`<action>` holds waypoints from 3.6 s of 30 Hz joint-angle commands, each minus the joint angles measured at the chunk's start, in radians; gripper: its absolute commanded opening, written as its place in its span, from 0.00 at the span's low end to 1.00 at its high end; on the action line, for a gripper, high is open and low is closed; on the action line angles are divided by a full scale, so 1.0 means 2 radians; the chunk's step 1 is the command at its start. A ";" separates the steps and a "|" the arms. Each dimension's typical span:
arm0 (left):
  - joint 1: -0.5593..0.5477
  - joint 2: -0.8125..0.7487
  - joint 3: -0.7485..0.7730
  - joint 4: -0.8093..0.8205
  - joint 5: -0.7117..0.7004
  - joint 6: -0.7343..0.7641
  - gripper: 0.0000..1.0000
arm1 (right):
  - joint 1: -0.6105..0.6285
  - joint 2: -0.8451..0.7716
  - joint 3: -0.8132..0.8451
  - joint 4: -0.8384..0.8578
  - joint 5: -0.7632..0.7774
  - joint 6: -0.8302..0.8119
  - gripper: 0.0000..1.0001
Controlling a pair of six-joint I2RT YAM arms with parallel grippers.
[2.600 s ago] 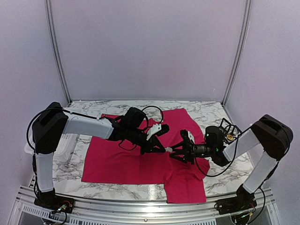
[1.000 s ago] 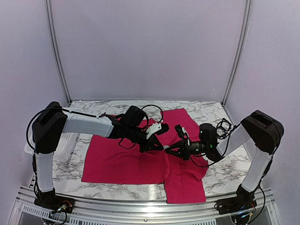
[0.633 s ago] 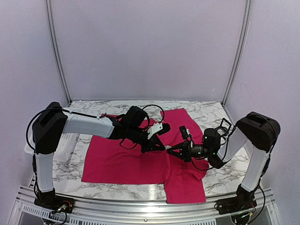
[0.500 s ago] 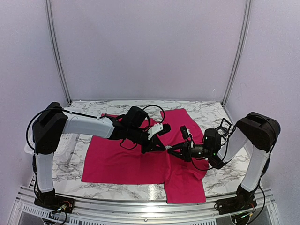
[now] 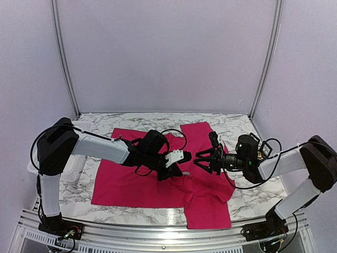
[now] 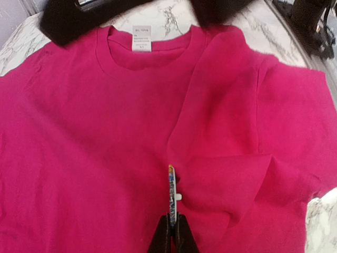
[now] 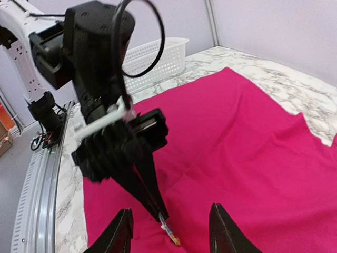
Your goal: Pin the brooch onto the clothing
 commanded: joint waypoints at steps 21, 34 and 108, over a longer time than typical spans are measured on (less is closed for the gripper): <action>-0.061 -0.126 -0.027 -0.093 -0.137 0.094 0.99 | -0.169 -0.118 0.211 -0.574 0.450 0.036 0.49; 0.136 -0.129 -0.094 -0.046 -0.237 -0.265 0.97 | -0.301 0.019 0.241 -0.576 0.523 0.066 0.59; 0.137 -0.164 -0.132 0.017 -0.104 -0.199 0.97 | -0.331 0.088 0.237 -0.545 0.444 -0.017 0.26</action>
